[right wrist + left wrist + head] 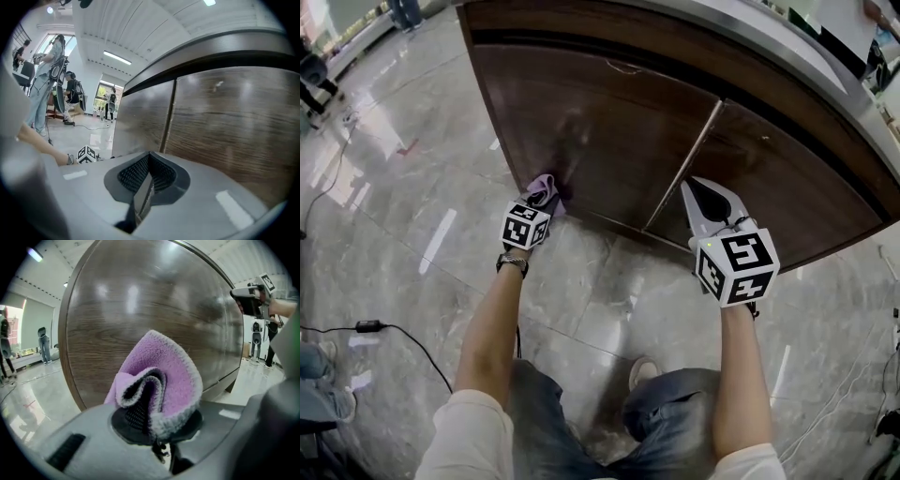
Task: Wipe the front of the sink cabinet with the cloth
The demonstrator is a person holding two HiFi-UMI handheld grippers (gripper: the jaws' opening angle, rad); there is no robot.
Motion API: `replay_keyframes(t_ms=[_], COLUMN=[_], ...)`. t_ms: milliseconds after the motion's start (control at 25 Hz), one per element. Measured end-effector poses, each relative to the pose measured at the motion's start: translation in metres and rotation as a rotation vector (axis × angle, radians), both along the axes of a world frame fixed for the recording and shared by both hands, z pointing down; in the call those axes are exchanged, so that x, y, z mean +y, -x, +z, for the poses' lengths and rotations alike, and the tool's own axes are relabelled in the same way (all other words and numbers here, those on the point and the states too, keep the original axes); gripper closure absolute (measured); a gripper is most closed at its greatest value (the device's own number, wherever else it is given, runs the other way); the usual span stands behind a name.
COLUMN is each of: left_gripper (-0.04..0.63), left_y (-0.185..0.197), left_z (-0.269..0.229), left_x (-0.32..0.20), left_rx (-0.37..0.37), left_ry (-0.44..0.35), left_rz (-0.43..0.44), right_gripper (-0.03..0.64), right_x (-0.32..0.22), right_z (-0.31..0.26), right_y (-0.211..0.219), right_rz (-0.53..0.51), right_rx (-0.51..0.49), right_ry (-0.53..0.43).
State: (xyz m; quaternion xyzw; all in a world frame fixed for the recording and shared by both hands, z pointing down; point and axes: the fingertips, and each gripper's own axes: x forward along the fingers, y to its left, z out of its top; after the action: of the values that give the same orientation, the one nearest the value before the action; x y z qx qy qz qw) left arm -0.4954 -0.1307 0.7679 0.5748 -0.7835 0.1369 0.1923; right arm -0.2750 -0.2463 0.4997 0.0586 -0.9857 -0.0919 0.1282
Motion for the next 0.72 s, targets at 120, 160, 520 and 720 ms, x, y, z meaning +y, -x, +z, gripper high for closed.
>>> replay_keyframes(t_ms=[120,160,520,720], left_gripper=[0.545,0.545,0.546,0.546], left_y=[-0.017,-0.023,-0.067,-0.101], left_z=[0.000,0.000,0.000,0.000], left_x=[-0.013,-0.017,-0.045,-0.063], left_rx=[0.020,0.027,0.043,0.040], left_ry=[-0.016,-0.023,-0.033,-0.037], left_rz=[0.034,0.044,0.164,0.232], right_gripper=[0.611,0.611,0.611,0.611], right_x=[-0.011,-0.014,-0.025,-0.041], right_z=[-0.006,-0.007,-0.026,-0.027], right_y=[-0.011,-0.013,-0.035,-0.065], right_rz=[0.044,0.057,0.138,0.202], right_rx=[-0.021,-0.025,-0.045,-0.038], right_ry=[0.023,0.028,0.040,0.035])
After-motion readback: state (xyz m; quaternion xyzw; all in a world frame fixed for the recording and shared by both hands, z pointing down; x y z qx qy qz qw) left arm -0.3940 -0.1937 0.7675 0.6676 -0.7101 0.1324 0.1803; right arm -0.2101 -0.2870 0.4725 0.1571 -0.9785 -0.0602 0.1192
